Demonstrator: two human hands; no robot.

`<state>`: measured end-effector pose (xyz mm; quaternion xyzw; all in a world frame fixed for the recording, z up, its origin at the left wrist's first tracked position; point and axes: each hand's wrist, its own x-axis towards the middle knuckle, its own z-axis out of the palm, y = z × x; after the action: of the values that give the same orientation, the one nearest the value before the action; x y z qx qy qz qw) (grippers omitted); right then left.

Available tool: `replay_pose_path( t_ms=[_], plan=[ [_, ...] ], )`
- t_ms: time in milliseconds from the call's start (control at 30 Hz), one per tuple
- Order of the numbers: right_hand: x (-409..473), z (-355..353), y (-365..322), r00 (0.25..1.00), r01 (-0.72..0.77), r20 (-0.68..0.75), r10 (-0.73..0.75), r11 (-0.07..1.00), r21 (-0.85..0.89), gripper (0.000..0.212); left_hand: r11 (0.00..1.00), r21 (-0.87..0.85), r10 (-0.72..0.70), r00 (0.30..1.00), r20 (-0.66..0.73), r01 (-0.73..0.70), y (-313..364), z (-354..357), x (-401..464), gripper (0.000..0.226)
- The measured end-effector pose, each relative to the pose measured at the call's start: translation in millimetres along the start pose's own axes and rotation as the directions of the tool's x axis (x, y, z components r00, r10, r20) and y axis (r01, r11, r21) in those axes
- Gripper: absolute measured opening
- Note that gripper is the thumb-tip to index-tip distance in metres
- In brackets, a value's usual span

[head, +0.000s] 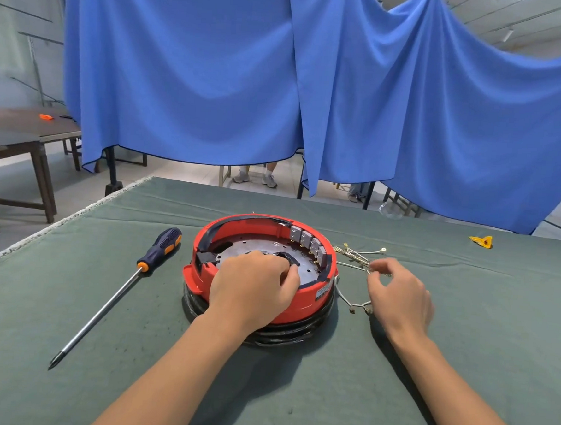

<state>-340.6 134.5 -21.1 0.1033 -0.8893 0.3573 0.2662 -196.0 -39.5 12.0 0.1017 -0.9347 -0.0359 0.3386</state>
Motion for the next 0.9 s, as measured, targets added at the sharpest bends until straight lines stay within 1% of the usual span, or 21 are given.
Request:
replay_pose_path(
  t_ms=[33, 67, 167, 200, 267, 333, 367, 433, 533, 600, 667, 700, 733, 833, 900],
  plan=[
    [4.3, 3.4, 3.9, 1.0, -0.007, 0.026, 0.008, 1.0, -0.006, 0.023, 1.0, -0.003, -0.004, 1.0, -0.011, 0.004, 0.3, -0.1, -0.2, 0.042],
    [9.0, 7.8, 7.8, 0.996, -0.018, 0.086, 0.02, 1.0, -0.024, 0.031, 1.0, -0.003, -0.006, 1.0, -0.018, 0.006, 0.7, -0.5, -0.4, 0.042],
    [23.3, 18.8, 17.0, 0.947, -0.071, 0.309, 0.086, 0.996, -0.062, 0.05, 1.0, -0.006, 0.004, 0.999, -0.032, -0.004, 1.9, -2.1, -0.3, 0.041],
    [27.8, 21.9, 18.4, 0.929, -0.086, 0.356, 0.105, 0.994, -0.069, 0.054, 1.0, -0.007, 0.008, 0.999, -0.036, -0.009, 2.7, -3.1, 0.0, 0.041],
    [35.0, 27.8, 18.9, 0.906, -0.055, 0.408, 0.109, 0.988, -0.142, 0.055, 1.0, -0.007, 0.011, 0.999, -0.045, -0.011, 4.0, -4.8, 0.4, 0.039],
    [38.5, 32.1, 18.1, 0.913, -0.004, 0.396, 0.096, 0.973, -0.229, 0.048, 1.0, -0.005, 0.019, 0.999, -0.051, -0.019, 4.4, -4.8, 0.9, 0.039],
    [39.0, 31.8, 17.4, 0.925, -0.017, 0.366, 0.101, 0.974, -0.226, 0.043, 1.0, -0.004, 0.026, 0.998, -0.056, -0.026, 4.0, -4.6, 1.2, 0.04],
    [38.8, 29.7, 17.0, 0.936, -0.106, 0.319, 0.15, 0.983, -0.151, 0.034, 0.999, 0.008, 0.037, 0.997, -0.072, -0.036, 3.3, -3.0, 2.2, 0.04],
    [35.6, 24.6, 17.6, 0.929, -0.144, 0.322, 0.184, 0.979, -0.145, 0.017, 1.0, 0.005, 0.03, 0.995, -0.092, -0.029, 2.9, -0.2, 1.6, 0.039],
    [31.7, 19.6, 18.5, 0.932, -0.191, 0.29, 0.219, 0.974, -0.122, 0.012, 1.0, -0.009, 0.024, 0.995, -0.102, -0.025, 3.0, 0.6, 1.0, 0.039],
    [26.6, 15.1, 19.6, 0.936, -0.25, 0.238, 0.258, 0.966, -0.063, 0.007, 0.999, -0.011, 0.029, 0.993, -0.115, -0.031, 4.0, -1.3, 1.5, 0.04],
    [24.5, 13.3, 20.6, 0.943, -0.256, 0.205, 0.26, 0.965, -0.047, 0.007, 0.999, -0.01, 0.033, 0.992, -0.122, -0.035, 4.8, -2.6, 2.2, 0.04],
    [22.5, 12.3, 21.8, 0.954, -0.233, 0.179, 0.239, 0.971, -0.054, 0.01, 0.999, -0.007, 0.037, 0.992, -0.124, -0.038, 5.5, -3.7, 2.9, 0.04],
    [17.0, 8.6, 22.3, 0.989, -0.082, 0.111, 0.099, 0.986, -0.148, 0.022, 0.999, -0.01, 0.032, 0.993, -0.111, -0.034, 5.3, -3.9, 2.4, 0.039],
    [14.4, 5.9, 18.1, 0.994, 0.014, 0.108, 0.013, 0.969, -0.246, 0.016, 1.0, -0.018, 0.022, 0.994, -0.105, -0.024, 4.6, -2.7, 1.4, 0.038]
  ],
)
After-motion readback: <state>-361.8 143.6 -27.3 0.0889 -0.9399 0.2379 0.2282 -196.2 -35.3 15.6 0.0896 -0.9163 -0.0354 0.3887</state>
